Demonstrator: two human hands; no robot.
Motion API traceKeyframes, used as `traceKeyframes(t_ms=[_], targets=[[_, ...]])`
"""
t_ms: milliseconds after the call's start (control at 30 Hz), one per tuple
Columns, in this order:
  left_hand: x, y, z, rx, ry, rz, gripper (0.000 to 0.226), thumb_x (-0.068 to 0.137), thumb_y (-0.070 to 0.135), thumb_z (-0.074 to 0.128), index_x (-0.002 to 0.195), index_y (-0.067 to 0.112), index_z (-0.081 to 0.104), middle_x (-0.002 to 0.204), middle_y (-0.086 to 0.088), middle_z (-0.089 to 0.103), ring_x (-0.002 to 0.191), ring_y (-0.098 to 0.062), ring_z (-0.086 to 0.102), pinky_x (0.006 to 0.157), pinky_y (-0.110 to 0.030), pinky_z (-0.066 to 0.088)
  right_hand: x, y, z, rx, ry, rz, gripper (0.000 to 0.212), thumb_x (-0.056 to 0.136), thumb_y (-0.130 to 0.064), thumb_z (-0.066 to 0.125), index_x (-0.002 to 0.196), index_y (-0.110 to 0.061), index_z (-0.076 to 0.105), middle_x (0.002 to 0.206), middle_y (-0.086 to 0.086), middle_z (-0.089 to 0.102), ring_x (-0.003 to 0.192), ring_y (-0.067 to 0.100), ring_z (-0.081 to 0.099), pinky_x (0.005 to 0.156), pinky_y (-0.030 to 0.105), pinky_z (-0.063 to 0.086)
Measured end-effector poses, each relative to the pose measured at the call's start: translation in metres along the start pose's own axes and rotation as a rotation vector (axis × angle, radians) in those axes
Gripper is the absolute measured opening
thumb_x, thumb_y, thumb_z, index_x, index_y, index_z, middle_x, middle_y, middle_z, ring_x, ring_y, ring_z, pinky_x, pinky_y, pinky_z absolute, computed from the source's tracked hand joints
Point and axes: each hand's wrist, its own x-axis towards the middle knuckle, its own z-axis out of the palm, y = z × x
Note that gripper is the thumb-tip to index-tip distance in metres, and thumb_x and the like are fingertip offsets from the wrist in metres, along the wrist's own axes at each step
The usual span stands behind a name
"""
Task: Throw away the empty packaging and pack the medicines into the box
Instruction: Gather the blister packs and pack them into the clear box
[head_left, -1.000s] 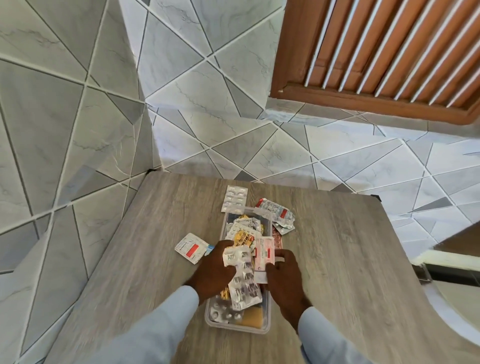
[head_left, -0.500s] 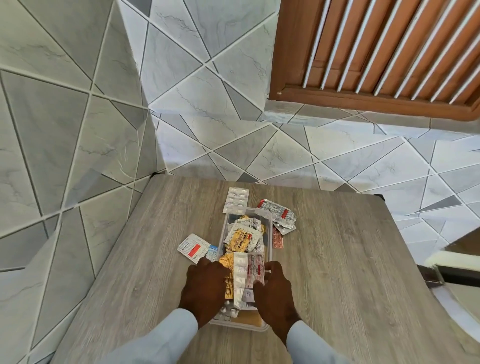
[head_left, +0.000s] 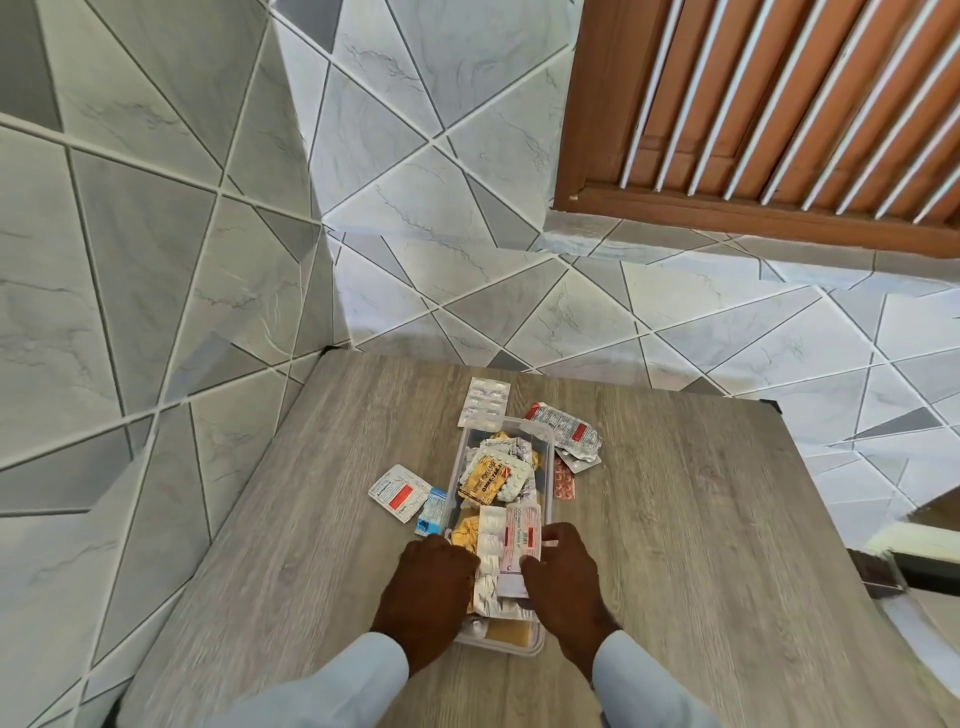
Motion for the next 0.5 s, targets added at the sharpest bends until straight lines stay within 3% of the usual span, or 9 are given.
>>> traceKeyframes(t_ms=[133,267,333,400,467,500], targets=[[-0.001,-0.001,-0.001,-0.089,-0.006,-0.075,0.051,0.085,0.026,0.065,0.133,0.024,0.048,0.135,0.000,0.054,0.125,-0.022,0.045,0.107,-0.034,0.032,-0.004,0.005,0.004,0.031,-0.028,0.014,0.023,0.090,-0.003,0.056,0.110,-0.015,0.050,0.111,0.008,0.065,0.088,0.024,0.069,0.060,0.036,0.062],[-0.006,-0.006,-0.008,-0.150,0.115,-0.046,0.045,0.094,0.039,0.041,0.136,0.024,0.045,0.142,0.002,0.048,0.133,-0.021,0.037,0.111,-0.037,0.026,-0.003,0.002,-0.001,-0.009,0.032,-0.047,0.022,0.092,-0.007,0.057,0.109,-0.018,0.050,0.113,0.005,0.065,0.087,0.015,0.064,0.067,0.029,0.060],[-0.009,-0.007,-0.002,-0.134,-0.008,-0.023,0.061,0.092,0.057,0.035,0.146,0.028,0.027,0.156,0.004,0.027,0.145,-0.021,0.016,0.117,-0.042,0.012,-0.002,0.001,-0.003,-0.029,0.035,-0.064,0.024,0.092,-0.005,0.056,0.108,-0.021,0.048,0.111,0.004,0.065,0.085,0.012,0.063,0.070,0.029,0.060],[-0.008,-0.007,0.007,-0.048,-0.103,0.001,0.077,0.085,0.073,0.010,0.150,0.031,0.010,0.161,0.006,0.005,0.148,-0.020,-0.007,0.118,-0.047,-0.004,-0.001,0.001,-0.001,-0.028,-0.015,-0.034,0.027,0.091,-0.004,0.056,0.109,-0.022,0.045,0.112,0.004,0.062,0.095,0.022,0.066,0.071,0.038,0.062],[-0.007,-0.006,0.015,0.003,-0.065,-0.002,0.097,0.068,0.076,-0.013,0.149,0.033,0.018,0.160,0.005,0.011,0.148,-0.024,-0.004,0.116,-0.052,-0.004,-0.001,0.002,0.004,-0.005,-0.066,0.004,0.030,0.090,0.001,0.054,0.110,-0.021,0.045,0.117,0.007,0.061,0.099,0.030,0.067,0.063,0.037,0.063],[-0.007,-0.006,0.014,0.050,-0.049,-0.025,0.096,0.071,0.075,-0.013,0.143,0.033,0.034,0.156,0.003,0.028,0.147,-0.028,0.010,0.115,-0.055,0.006,0.000,0.002,0.007,0.017,-0.077,0.015,0.032,0.090,0.003,0.053,0.110,-0.019,0.046,0.119,0.010,0.060,0.098,0.032,0.067,0.059,0.034,0.062]])
